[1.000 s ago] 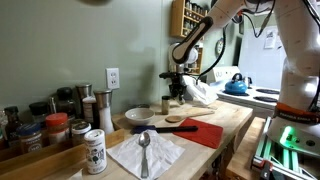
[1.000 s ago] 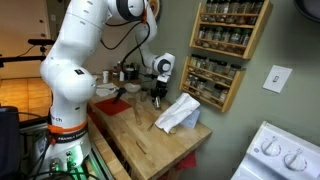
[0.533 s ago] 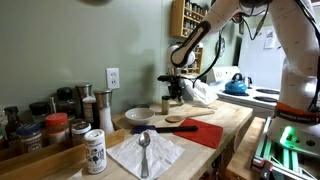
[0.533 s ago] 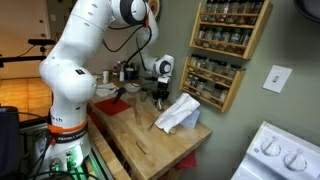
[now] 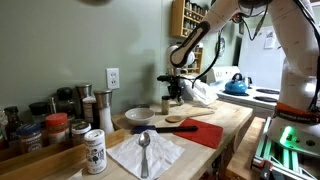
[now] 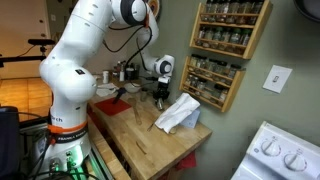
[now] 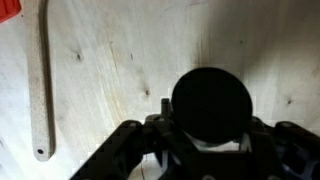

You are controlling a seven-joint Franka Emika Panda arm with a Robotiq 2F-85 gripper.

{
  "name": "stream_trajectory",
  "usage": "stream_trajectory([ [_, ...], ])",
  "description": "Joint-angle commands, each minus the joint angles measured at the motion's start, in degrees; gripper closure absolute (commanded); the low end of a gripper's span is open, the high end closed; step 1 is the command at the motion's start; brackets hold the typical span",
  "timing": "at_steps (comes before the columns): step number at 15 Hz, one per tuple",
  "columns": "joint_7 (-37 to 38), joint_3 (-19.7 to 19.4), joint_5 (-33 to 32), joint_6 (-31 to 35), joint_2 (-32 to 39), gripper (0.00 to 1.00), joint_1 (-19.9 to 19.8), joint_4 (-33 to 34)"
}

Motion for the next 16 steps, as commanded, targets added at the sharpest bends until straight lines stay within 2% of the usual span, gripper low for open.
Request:
stream_trajectory([
  [1,-0.28,0.14,0.01,-0.54,0.93,0.23,-0.01,0.74],
  [2,-0.56,0.27,0.18,-0.48,0.97,0.22,-0.08,0.74],
  [4,-0.41,0.18,-0.08,-0.39,1.20,0.08,0.06,0.74],
  [5,-0.54,0.21,-0.03,-0.34,1.30,0.23,0.03,0.71],
  [6,-0.38,0.11,-0.15,-0.29,1.36,0.46,0.09,0.67],
  [7,-0.30,0.04,-0.29,-0.30,1.39,0.46,0.15,0.62],
  [10,-0.59,0.08,-0.15,-0.47,1.21,0.70,0.06,0.53],
  [11,-0.28,-0.07,-0.33,-0.54,0.84,0.33,0.12,0.52],
  [15,-1.46,0.17,1.05,-0.71,-2.15,0.04,-0.91,-1.41],
  [16,-1.99,0.36,1.53,-0.37,-2.90,0.00,-1.27,-1.85],
])
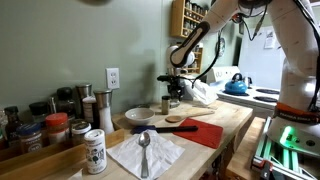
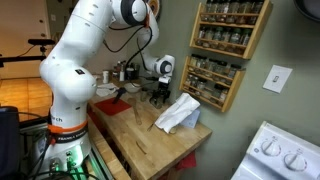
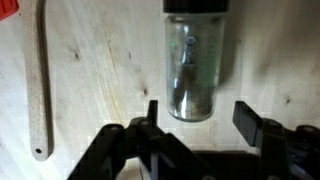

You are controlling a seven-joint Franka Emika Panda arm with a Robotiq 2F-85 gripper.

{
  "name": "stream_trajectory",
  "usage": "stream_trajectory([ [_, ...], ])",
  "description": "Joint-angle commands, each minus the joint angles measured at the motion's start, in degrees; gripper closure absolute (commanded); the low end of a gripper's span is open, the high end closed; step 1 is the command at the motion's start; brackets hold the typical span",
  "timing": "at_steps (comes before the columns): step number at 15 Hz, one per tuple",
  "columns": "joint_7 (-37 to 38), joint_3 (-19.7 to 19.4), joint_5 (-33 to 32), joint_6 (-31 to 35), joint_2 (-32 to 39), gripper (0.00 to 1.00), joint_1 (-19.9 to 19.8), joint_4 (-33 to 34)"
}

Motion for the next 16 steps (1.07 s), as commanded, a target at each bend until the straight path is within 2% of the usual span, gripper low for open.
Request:
stream_trajectory([
  [1,-2.40,0.61,2.23,-0.10,-4.08,0.00,-1.38,-2.71],
  [3,-7.27,2.50,7.29,1.83,-6.35,0.00,-3.38,-4.46],
  [6,-17.51,5.22,20.04,3.05,-9.34,0.00,-6.34,-7.38],
  [10,-34.93,7.72,37.75,2.55,-11.47,0.00,-8.80,-10.76],
  [14,-52.80,8.79,55.82,1.59,-11.39,0.00,-9.20,-12.47],
  [16,-59.66,8.22,61.67,0.58,-10.86,0.00,-8.64,-13.27],
])
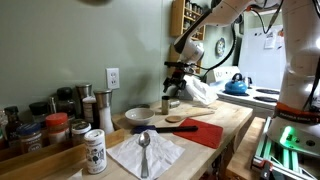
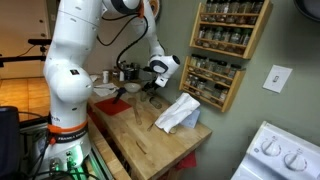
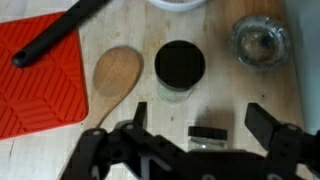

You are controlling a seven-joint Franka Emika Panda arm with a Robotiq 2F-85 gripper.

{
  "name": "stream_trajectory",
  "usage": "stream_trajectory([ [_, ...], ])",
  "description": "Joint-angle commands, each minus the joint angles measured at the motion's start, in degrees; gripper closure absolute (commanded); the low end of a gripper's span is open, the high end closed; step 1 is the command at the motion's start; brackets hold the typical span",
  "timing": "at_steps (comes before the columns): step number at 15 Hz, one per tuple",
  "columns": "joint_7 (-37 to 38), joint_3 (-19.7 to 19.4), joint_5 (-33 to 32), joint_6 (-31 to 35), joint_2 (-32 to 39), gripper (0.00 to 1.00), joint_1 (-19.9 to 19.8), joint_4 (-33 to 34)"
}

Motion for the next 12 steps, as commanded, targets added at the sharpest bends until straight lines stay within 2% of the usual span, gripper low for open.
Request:
stream_trajectory([
  [1,-11.81,0.19,10.39,-1.32,-0.50,0.00,-0.15,-2.80],
  [5,-17.90,-0.54,15.70,-3.57,0.65,0.00,0.57,-4.10],
  [12,-19.85,-0.92,21.31,-5.79,3.67,0.00,1.35,-3.43],
])
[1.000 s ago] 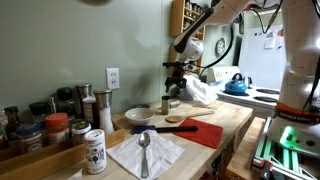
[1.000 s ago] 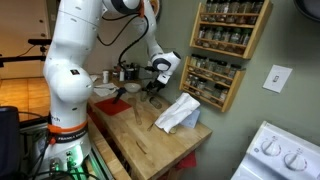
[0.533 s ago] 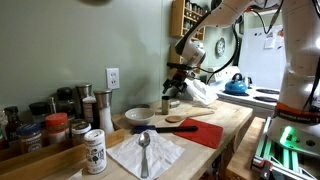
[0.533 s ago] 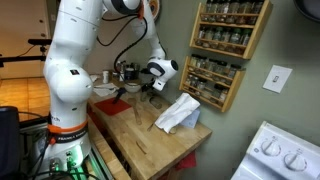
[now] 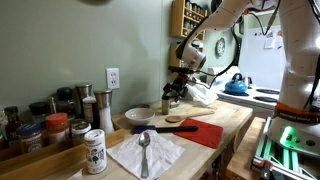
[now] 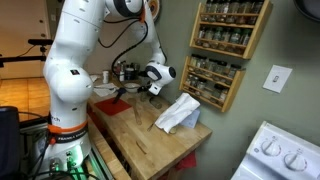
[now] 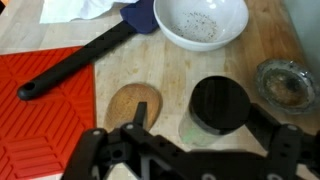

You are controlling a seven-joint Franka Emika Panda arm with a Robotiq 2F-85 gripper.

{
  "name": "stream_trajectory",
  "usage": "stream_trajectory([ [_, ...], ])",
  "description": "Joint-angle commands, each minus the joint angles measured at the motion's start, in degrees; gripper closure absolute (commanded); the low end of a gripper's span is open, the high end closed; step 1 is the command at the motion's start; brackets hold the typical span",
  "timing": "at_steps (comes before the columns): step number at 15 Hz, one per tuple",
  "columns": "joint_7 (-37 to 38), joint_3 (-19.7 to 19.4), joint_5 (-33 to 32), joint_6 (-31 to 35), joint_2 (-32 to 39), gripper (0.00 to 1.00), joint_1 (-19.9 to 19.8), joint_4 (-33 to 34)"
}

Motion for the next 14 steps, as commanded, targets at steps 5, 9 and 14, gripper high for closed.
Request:
stream_trajectory([
  [5,-1.39,-0.84,6.85,-1.71,3.66,0.00,1.17,1.09],
  [9,-0.99,-1.05,7.89,-3.17,5.21,0.26,1.41,1.92],
  [14,0.62,-1.71,6.69,-3.85,5.41,0.65,1.46,1.95],
])
